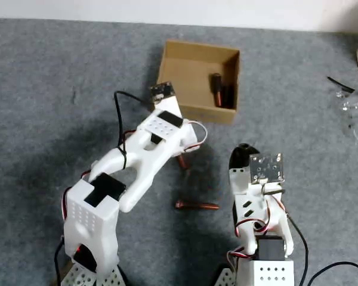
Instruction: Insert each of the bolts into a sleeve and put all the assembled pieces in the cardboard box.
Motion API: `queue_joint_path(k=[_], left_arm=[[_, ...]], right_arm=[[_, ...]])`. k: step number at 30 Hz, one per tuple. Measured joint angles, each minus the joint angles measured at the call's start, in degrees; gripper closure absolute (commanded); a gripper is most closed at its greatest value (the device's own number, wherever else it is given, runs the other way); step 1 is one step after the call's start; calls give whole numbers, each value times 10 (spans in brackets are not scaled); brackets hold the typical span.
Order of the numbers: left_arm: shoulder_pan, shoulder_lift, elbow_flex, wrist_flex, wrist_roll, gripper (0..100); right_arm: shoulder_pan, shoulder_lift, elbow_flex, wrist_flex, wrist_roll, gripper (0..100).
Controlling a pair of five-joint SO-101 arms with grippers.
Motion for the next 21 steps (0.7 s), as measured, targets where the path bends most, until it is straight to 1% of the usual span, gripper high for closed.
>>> queue_joint_path(k=[3, 6, 13, 17, 21], left_arm=[[0, 0, -11, 26, -39, 995], [5, -15, -17, 70, -71, 995], [15, -107, -17, 168, -192, 995], [11, -156, -17, 212, -223, 995], [13, -207, 12, 220, -229, 995]], right_arm=[[0, 0, 0, 0, 0, 995], [0, 0, 0, 0, 0, 995], [0, 0, 0, 0, 0, 995], [0, 0, 0, 0, 0, 995], [0, 0, 0, 0, 0, 995]])
